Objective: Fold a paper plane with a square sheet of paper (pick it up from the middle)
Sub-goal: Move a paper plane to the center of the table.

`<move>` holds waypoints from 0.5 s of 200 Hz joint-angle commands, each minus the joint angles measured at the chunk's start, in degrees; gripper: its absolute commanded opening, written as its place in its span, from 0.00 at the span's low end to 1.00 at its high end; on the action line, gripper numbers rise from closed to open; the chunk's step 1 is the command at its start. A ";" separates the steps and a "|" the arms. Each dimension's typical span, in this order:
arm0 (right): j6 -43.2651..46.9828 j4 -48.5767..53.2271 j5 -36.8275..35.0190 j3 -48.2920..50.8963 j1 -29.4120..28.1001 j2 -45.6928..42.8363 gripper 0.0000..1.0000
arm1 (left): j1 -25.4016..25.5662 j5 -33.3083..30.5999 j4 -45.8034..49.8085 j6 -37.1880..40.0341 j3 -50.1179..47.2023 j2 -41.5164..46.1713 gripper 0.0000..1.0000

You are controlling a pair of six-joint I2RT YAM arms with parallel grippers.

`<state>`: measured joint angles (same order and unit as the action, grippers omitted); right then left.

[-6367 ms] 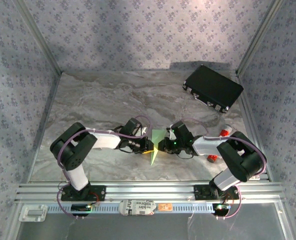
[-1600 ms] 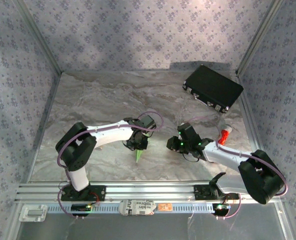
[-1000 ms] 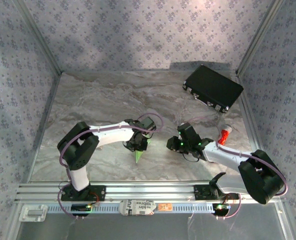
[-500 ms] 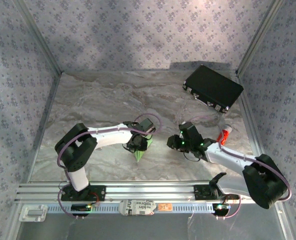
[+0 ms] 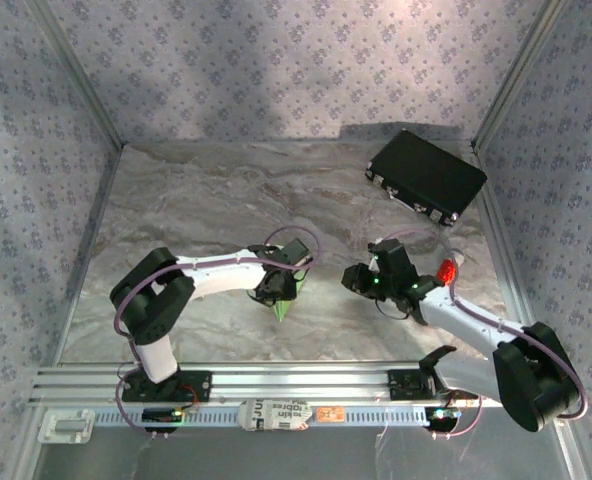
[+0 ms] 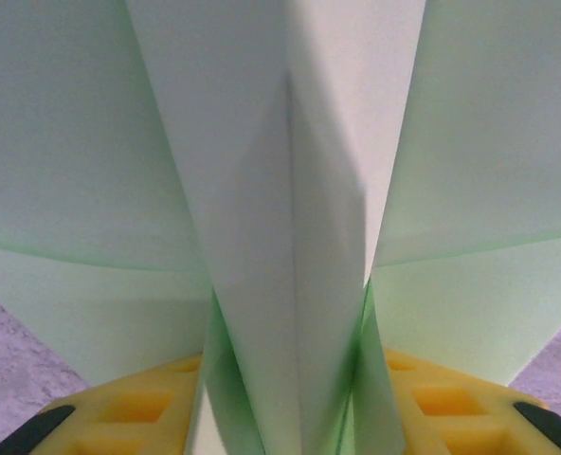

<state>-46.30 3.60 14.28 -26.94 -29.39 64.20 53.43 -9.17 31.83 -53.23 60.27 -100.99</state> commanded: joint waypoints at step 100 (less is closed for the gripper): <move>19.58 24.36 -15.74 -10.74 14.92 -14.79 0.46 | -0.90 -7.70 2.80 3.38 -0.95 18.55 0.56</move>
<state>-33.01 22.83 7.79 -33.85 -16.12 51.33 53.36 -12.29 33.43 -52.82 60.90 -88.38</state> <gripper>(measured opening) 0.389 0.533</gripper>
